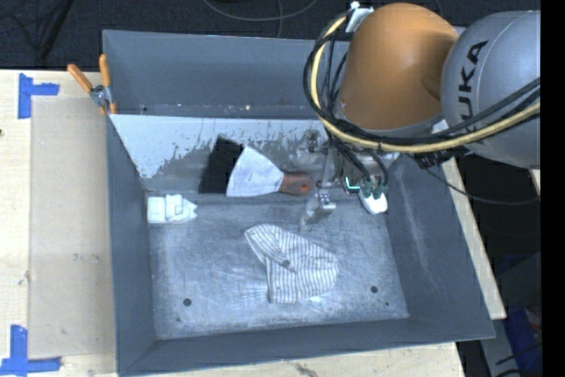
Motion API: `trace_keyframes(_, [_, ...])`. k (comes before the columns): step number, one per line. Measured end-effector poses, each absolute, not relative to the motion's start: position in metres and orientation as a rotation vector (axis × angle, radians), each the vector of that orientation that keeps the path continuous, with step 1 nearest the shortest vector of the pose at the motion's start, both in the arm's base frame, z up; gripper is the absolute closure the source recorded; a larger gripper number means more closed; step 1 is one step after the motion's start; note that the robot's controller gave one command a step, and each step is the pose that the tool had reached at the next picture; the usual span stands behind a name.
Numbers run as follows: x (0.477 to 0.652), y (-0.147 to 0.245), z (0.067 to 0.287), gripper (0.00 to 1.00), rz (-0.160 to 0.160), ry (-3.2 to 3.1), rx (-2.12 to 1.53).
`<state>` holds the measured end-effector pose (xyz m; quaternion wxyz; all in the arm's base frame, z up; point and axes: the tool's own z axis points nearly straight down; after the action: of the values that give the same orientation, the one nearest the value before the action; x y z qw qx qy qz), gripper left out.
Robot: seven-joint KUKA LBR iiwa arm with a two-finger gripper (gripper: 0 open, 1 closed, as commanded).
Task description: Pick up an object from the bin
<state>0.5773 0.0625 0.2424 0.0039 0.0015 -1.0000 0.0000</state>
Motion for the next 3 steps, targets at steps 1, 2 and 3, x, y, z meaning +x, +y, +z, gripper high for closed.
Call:
trace_keyframes(1, [0.579,0.062,0.246,0.0,-0.001,-3.141,0.002])
trace_keyframes(2, [0.572,0.061,0.183,0.0,0.0,-3.144,0.101])
trace_keyframes(3, [0.559,0.055,0.159,0.0,0.0,-3.121,0.324])
